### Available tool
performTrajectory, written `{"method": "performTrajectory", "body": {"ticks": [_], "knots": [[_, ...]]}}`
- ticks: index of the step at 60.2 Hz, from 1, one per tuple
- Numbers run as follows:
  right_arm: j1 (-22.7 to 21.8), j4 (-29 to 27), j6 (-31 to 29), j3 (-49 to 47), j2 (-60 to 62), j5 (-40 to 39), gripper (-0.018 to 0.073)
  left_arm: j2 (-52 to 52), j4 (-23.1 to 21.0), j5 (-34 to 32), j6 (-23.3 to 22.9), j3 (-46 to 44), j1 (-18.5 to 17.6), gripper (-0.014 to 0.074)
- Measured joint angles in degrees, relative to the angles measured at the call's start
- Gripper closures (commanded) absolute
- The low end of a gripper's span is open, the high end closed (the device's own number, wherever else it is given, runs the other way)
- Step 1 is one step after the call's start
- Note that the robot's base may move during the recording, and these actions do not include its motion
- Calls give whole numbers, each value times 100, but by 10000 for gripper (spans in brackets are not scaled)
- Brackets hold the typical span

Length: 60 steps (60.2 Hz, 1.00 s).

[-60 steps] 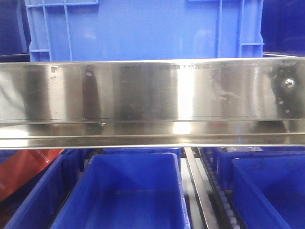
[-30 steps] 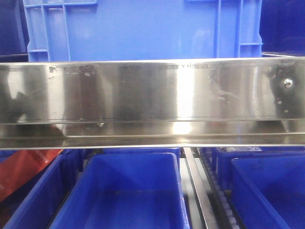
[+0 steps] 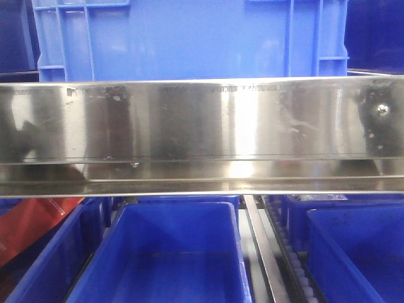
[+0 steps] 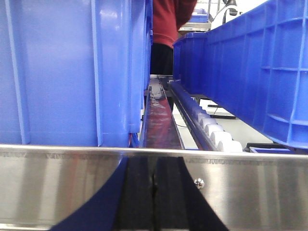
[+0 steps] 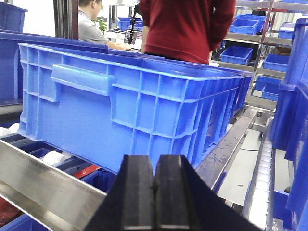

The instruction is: Place cylindrical capacitor in blue bin on shelf

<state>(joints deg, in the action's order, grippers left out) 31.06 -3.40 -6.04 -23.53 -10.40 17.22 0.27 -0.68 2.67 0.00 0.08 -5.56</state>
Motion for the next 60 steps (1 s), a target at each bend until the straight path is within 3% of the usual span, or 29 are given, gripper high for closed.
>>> {"method": "performTrajectory", "body": {"ticks": [28,34,60], "knots": [[0,0,0,59,0,-97,713,0,0,0,0,0,0,707],[-186,0,0,92,0,-94,713,0,0,0,0,0,0,707],[-2704,-316,0,1194,481,-536,713,0,0,0,0,0,0,707]]}}
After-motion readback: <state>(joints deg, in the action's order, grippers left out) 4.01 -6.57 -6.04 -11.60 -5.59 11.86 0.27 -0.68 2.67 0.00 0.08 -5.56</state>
